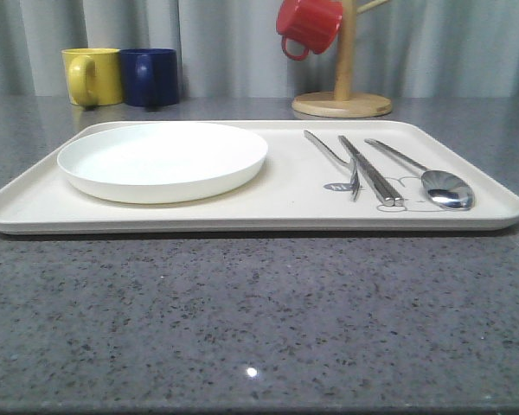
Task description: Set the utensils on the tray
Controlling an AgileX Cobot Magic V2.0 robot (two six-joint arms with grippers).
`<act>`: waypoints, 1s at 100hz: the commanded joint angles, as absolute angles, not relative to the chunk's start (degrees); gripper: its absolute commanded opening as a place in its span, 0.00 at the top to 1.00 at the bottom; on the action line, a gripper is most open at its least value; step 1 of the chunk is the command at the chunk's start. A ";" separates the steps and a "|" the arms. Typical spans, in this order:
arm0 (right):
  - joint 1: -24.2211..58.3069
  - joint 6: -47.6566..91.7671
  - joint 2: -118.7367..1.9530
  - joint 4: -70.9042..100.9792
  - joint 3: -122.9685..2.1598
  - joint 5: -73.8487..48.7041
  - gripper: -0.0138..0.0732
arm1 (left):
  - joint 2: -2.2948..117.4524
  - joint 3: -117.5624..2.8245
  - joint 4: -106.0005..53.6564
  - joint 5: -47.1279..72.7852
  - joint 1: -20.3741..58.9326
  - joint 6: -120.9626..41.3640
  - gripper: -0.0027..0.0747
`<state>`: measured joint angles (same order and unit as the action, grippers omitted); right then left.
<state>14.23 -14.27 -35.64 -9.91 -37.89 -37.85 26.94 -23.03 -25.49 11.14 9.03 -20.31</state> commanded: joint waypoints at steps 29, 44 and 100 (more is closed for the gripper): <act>13.92 -13.88 -19.69 -11.41 -30.39 -30.30 0.91 | 27.25 -24.62 -26.00 6.76 9.32 -20.30 0.99; 13.92 -13.88 -19.36 -11.41 -30.25 -30.81 0.92 | 27.25 -24.62 -26.00 6.76 9.32 -20.30 0.99; 13.92 -13.88 -19.36 -11.32 -30.11 -30.72 0.92 | 27.25 -24.62 -26.00 6.76 9.32 -20.30 0.99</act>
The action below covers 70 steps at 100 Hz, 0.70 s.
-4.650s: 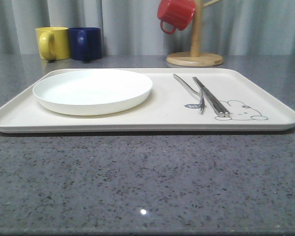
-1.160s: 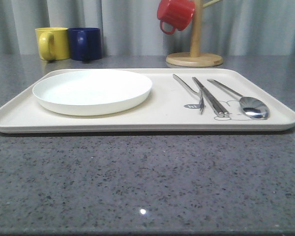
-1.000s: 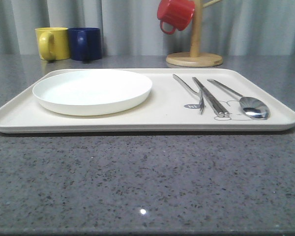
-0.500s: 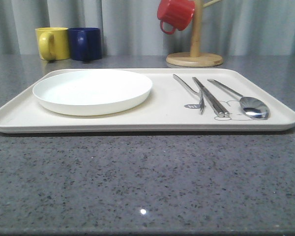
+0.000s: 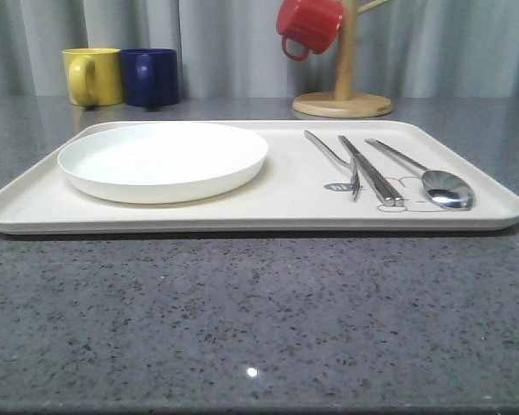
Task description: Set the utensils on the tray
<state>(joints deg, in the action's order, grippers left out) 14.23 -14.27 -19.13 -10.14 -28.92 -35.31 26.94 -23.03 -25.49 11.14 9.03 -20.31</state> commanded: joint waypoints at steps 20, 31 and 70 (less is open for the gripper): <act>13.85 -13.88 -18.82 -11.52 -26.96 -24.92 0.92 | 27.25 -24.62 -26.00 6.76 9.32 -20.30 0.99; 12.41 -13.88 -16.64 -10.85 -23.12 -17.37 0.92 | 27.25 -24.62 -26.00 6.76 9.32 -20.30 0.99; 2.76 -8.85 -7.76 -1.28 -10.17 -5.31 0.92 | 27.25 -24.62 -26.00 6.76 9.32 -20.30 0.99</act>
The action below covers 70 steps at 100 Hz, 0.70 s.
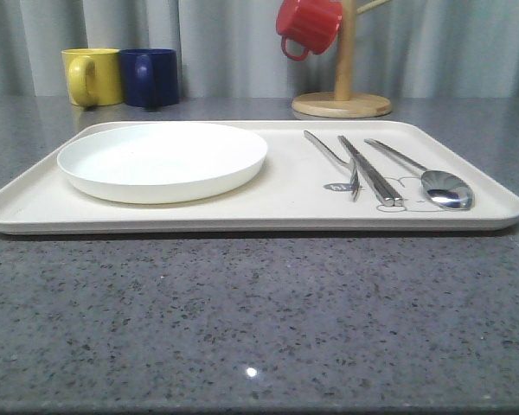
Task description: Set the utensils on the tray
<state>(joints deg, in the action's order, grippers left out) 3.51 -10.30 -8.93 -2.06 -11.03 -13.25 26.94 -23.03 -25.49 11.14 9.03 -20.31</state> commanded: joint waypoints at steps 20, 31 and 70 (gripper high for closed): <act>2.76 -8.85 -2.61 -1.34 -2.67 3.52 0.92 | 27.25 -24.62 -26.00 6.76 9.32 -20.30 0.99; 2.76 -8.85 -0.34 -1.34 1.17 7.55 0.92 | 27.25 -24.62 -26.00 6.76 9.32 -20.30 0.99; 2.76 -8.85 1.38 -1.34 1.55 6.64 0.92 | 27.25 -24.62 -26.00 6.76 9.32 -20.30 0.99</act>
